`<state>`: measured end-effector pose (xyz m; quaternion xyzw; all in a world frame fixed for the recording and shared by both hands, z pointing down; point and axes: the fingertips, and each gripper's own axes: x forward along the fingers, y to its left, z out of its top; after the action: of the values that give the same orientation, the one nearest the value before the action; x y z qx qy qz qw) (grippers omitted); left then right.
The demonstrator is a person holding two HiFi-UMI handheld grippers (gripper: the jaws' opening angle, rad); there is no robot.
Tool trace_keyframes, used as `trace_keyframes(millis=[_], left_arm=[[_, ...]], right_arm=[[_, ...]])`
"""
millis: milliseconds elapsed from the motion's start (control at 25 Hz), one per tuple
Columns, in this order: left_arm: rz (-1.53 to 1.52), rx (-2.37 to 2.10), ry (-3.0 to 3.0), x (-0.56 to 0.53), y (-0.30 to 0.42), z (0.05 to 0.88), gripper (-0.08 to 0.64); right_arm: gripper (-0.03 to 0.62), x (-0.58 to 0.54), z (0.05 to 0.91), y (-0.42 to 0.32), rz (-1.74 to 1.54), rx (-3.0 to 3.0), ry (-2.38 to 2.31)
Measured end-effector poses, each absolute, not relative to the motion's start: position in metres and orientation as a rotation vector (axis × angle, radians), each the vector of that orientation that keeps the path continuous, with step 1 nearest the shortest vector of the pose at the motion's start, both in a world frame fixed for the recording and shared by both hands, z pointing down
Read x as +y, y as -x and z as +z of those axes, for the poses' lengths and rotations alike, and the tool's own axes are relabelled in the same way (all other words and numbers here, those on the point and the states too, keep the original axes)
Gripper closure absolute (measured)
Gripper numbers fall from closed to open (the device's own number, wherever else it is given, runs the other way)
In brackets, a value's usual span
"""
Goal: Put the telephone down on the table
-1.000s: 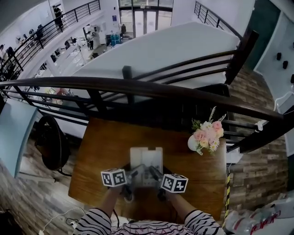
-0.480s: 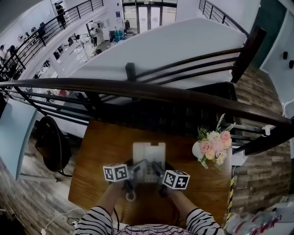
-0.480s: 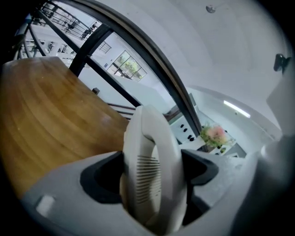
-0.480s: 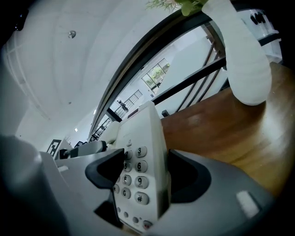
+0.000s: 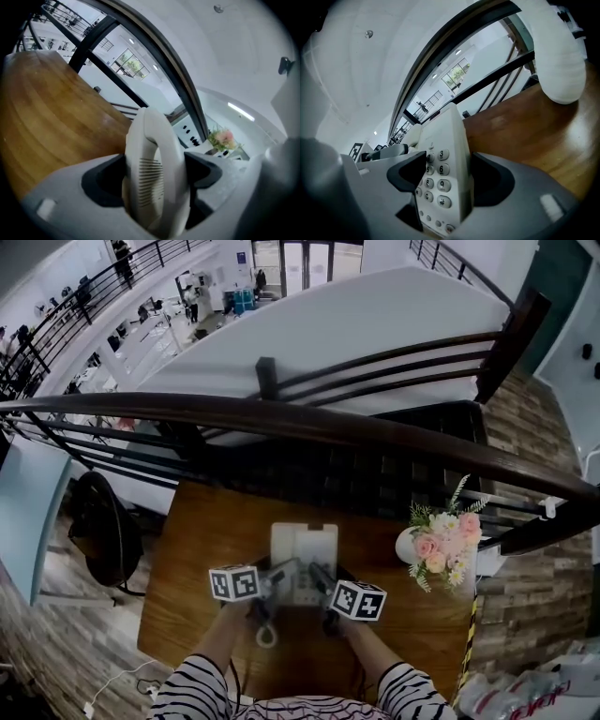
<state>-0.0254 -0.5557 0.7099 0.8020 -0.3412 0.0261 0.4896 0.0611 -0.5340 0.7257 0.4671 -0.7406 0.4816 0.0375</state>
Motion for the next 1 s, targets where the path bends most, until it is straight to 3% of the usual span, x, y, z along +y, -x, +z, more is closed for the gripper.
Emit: trace_keyframes(millis=[1000], left_arm=[[0.231,-0.768,-1.962,-0.56,0.011,0.737,0.156]], right_arm=[[0.291,-0.533,0.751,-0.072,1.554,-2.193,-1.458]])
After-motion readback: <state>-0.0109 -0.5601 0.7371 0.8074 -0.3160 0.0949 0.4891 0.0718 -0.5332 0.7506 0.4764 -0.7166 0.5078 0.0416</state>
